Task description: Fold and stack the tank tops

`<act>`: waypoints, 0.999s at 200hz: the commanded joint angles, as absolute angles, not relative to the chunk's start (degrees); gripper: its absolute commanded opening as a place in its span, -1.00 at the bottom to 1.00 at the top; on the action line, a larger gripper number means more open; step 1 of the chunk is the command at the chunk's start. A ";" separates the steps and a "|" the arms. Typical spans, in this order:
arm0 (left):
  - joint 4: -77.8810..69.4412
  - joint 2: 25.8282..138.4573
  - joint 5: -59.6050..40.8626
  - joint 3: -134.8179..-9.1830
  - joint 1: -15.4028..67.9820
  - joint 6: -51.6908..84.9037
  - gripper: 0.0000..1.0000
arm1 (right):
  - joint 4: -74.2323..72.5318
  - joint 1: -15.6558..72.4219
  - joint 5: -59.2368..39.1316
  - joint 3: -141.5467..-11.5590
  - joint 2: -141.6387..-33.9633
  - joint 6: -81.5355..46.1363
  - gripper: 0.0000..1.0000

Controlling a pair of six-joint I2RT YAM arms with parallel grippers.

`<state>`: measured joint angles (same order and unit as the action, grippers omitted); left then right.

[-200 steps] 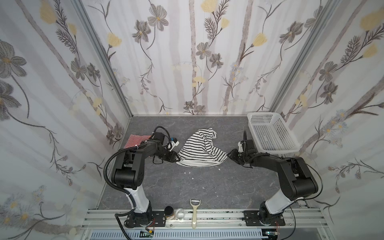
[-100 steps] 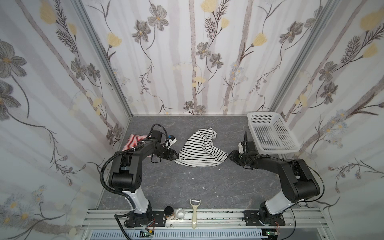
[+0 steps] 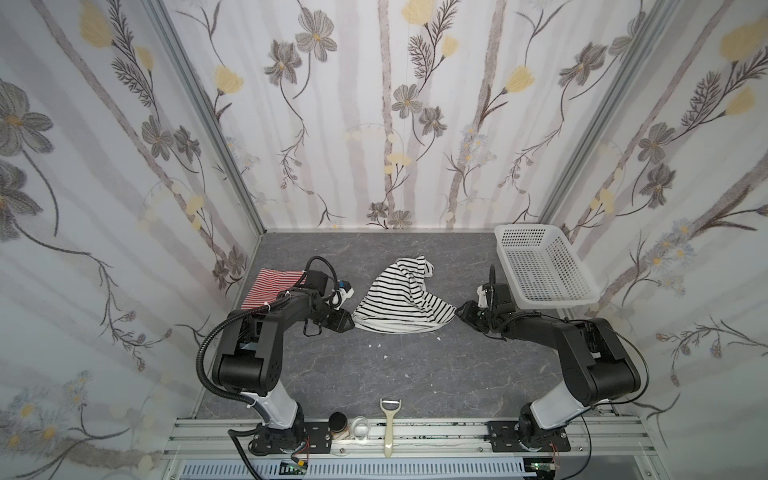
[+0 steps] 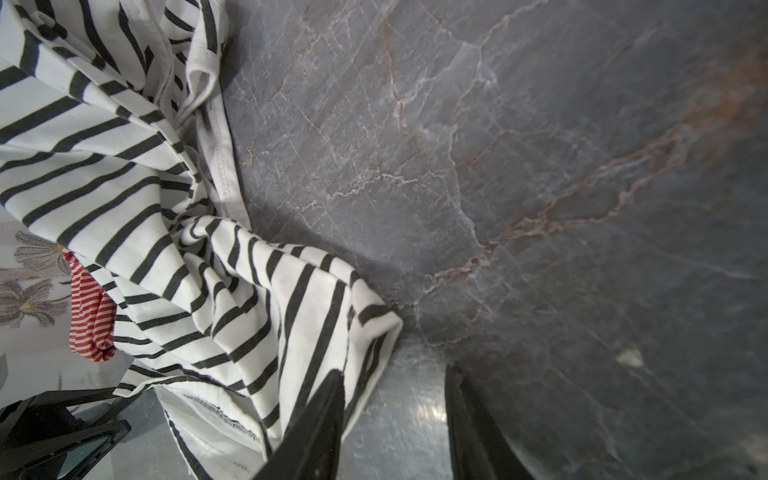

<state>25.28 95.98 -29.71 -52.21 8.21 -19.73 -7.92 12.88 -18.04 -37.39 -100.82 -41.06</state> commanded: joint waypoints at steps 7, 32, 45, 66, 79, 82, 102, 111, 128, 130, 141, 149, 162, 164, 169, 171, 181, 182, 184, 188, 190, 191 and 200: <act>21.54 97.52 -28.59 -51.76 8.91 -19.49 -0.05 | -6.29 12.95 -17.79 -37.16 -100.82 -41.50 -0.15; 18.43 98.10 -28.04 -51.24 9.40 -17.89 -0.05 | -6.26 12.89 -17.67 -36.57 -100.31 -41.40 -0.15; 17.26 98.48 -27.95 -51.06 9.58 -17.41 -0.05 | -6.62 12.92 -17.45 -35.97 -99.99 -41.52 -0.15; 15.64 99.27 -27.21 -50.79 9.87 -16.66 -0.05 | -7.33 12.89 -17.59 -34.95 -99.93 -41.82 -0.15; 14.35 99.41 -26.31 -50.43 9.93 -16.00 -0.05 | -7.73 12.92 -17.61 -34.42 -99.93 -41.90 -0.16; 13.97 99.40 -26.00 -50.23 9.93 -15.80 -0.06 | -7.71 12.91 -17.66 -34.37 -99.93 -41.85 -0.15; 12.63 98.82 -23.82 -49.36 10.08 -15.54 -0.13 | -7.66 12.84 -17.58 -34.17 -99.89 -41.84 -0.15; 12.61 98.41 -23.11 -49.14 10.12 -16.04 -0.19 | -7.58 12.78 -17.50 -34.19 -99.77 -41.75 -0.15; 12.78 97.39 -21.92 -48.32 10.19 -17.23 -0.29 | -7.56 12.57 -17.54 -34.19 -99.71 -41.66 -0.16; 12.86 97.17 -21.72 -48.20 10.20 -17.43 -0.30 | -7.52 12.50 -17.57 -34.23 -99.70 -41.66 -0.16; 12.97 96.16 -20.60 -47.38 10.49 -18.41 -0.28 | -7.37 12.39 -17.59 -34.44 -99.73 -41.57 -0.16; 13.14 95.37 -19.70 -46.75 10.78 -19.29 -0.24 | -7.40 12.39 -17.61 -34.59 -99.75 -41.49 -0.16; 13.17 94.37 -17.92 -45.93 11.45 -20.18 -0.21 | -7.35 12.32 -17.70 -34.76 -99.93 -41.48 -0.15; 13.07 94.30 -17.68 -45.80 11.56 -20.27 -0.21 | -7.37 12.38 -17.72 -34.79 -100.00 -41.48 -0.15; 13.07 94.14 -17.24 -45.67 11.81 -20.30 -0.21 | -7.38 12.39 -17.72 -34.97 -100.21 -41.48 -0.16; 13.04 94.07 -17.16 -45.63 11.92 -20.30 -0.21 | -7.45 12.39 -17.75 -35.04 -100.24 -41.48 -0.15; 13.08 94.08 -16.75 -45.68 12.25 -20.05 -0.21 | -7.54 12.39 -17.95 -35.28 -100.55 -41.48 -0.15; 13.05 94.11 -16.72 -45.69 12.24 -20.00 -0.21 | -7.55 12.39 -17.94 -35.26 -100.59 -41.53 -0.15; 12.97 94.17 -16.66 -45.74 12.29 -19.92 -0.21 | -7.60 12.39 -17.93 -35.36 -100.62 -41.50 -0.15; 12.90 94.26 -16.76 -45.86 12.38 -19.79 -0.21 | -7.65 12.39 -18.09 -35.41 -100.63 -41.53 -0.15; 12.91 94.34 -16.78 -45.90 12.39 -19.71 -0.21 | -7.65 12.39 -18.10 -35.42 -100.68 -41.50 -0.15; 12.92 94.37 -16.78 -45.93 12.44 -19.66 -0.22 | -7.69 12.39 -18.10 -35.46 -100.70 -41.49 -0.15; 12.54 94.72 -16.89 -46.16 12.63 -19.19 -0.22 | -7.78 12.39 -18.02 -35.44 -100.64 -41.57 -0.15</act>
